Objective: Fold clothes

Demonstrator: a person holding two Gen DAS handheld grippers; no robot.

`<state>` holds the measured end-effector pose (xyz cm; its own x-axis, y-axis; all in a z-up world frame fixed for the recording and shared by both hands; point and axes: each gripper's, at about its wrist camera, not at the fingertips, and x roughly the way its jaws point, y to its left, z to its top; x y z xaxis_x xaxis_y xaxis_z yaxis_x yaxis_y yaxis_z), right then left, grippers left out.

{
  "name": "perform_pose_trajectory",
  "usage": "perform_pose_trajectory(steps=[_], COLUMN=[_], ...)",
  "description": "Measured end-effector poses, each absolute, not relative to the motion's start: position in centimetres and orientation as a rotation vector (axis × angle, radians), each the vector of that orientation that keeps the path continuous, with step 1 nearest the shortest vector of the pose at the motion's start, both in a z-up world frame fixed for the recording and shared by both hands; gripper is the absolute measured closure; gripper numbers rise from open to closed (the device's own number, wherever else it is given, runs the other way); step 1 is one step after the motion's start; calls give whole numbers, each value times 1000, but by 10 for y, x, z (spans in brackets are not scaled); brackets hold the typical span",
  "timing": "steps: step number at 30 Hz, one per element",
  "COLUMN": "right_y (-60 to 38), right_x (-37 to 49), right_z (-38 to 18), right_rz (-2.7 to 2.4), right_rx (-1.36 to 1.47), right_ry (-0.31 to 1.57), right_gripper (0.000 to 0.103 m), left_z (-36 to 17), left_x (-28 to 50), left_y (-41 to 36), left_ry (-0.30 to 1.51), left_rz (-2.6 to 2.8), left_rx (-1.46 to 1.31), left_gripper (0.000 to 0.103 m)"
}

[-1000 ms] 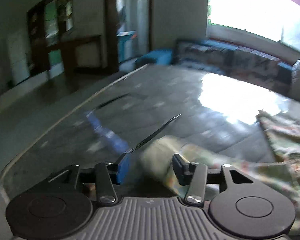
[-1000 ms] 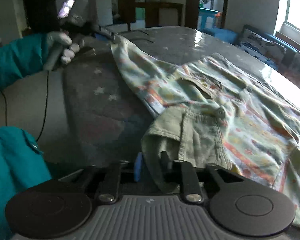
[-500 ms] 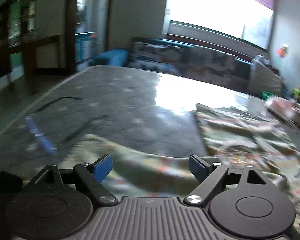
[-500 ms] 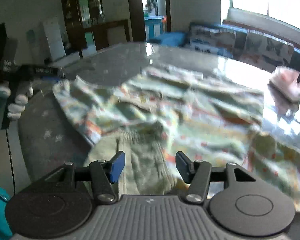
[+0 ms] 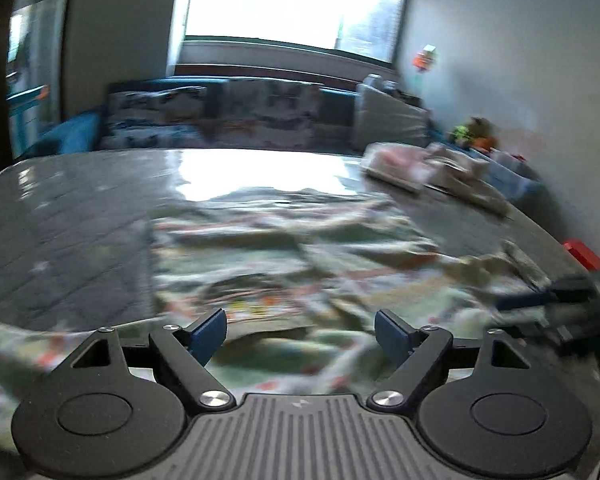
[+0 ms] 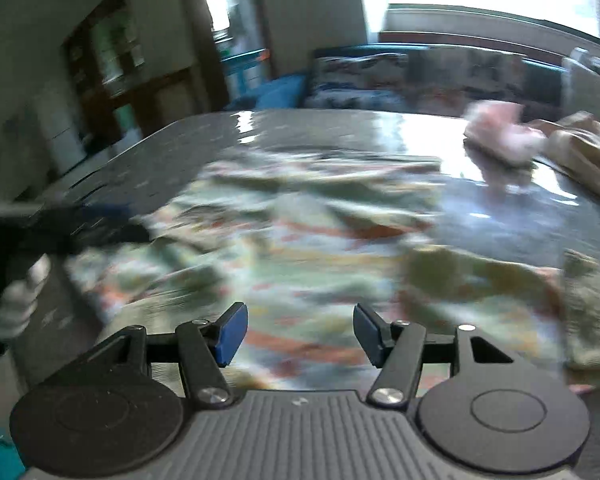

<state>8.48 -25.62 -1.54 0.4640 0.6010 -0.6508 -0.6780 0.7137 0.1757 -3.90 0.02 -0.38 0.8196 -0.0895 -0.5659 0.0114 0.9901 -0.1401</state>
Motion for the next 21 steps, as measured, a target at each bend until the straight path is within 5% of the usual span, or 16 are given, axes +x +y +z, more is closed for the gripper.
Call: perform_pose_trajectory(steps=[10,21], right_y=[-347,-391], right_x=[161,178], right_z=[-39,-39], right_rz=[475,89], right_rx=[75,-80], right_ry=[789,723], right_gripper=[43,38], left_z=[-22,-37], left_x=[-32,-36], left_y=[-32,-35], left_ry=[679,742], left_rz=[-142,-156], left_rx=[-72,-26], left_gripper=[20,19])
